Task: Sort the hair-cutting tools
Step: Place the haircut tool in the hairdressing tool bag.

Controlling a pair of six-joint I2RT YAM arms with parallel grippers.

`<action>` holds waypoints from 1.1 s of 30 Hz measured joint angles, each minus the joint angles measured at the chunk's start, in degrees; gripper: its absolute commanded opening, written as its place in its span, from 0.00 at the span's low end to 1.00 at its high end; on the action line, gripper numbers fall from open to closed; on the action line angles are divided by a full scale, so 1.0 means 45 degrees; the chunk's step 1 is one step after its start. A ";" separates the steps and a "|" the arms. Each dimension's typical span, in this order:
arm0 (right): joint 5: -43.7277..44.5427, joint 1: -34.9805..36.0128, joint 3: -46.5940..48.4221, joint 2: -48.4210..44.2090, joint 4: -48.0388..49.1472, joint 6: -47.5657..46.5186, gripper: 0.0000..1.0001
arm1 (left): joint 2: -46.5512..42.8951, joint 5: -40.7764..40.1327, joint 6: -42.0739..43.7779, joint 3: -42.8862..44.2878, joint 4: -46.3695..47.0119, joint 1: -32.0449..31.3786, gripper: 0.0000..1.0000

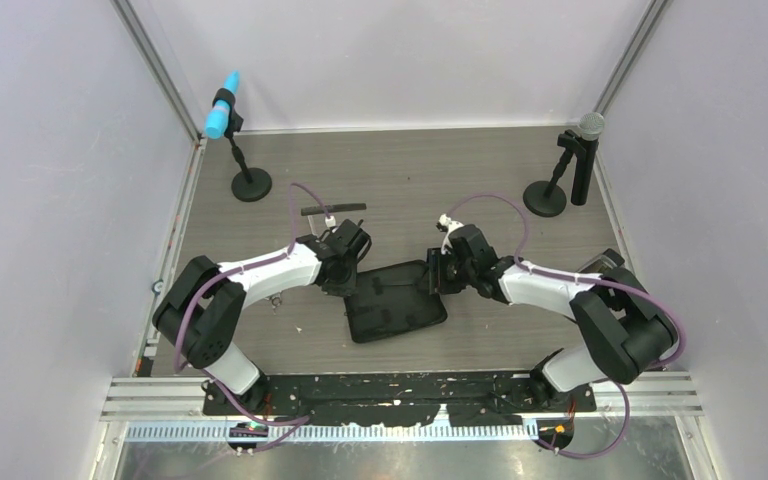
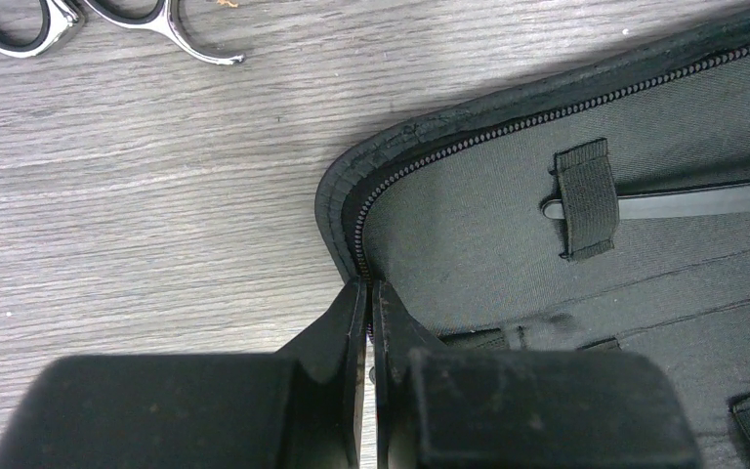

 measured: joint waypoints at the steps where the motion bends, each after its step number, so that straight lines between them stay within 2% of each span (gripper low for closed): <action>1: -0.0019 0.0000 0.0029 0.0058 0.0015 0.0019 0.38 | 0.0000 0.0010 0.0000 0.0000 0.0000 0.0000 0.04; 12: -0.0311 0.0000 0.0670 0.0588 0.0141 -0.0136 0.35 | 0.0000 0.0019 0.0073 0.0000 -0.0005 0.0000 0.04; 22: -0.0714 -0.0005 0.1307 0.1491 0.0243 -0.0408 0.11 | 0.0005 0.0039 0.0126 0.0000 -0.0005 0.0000 0.03; 33: -0.0967 -0.0005 0.2113 0.1865 0.0136 -0.0865 0.08 | 0.0005 0.0214 0.0437 0.0005 -0.0058 0.0000 0.03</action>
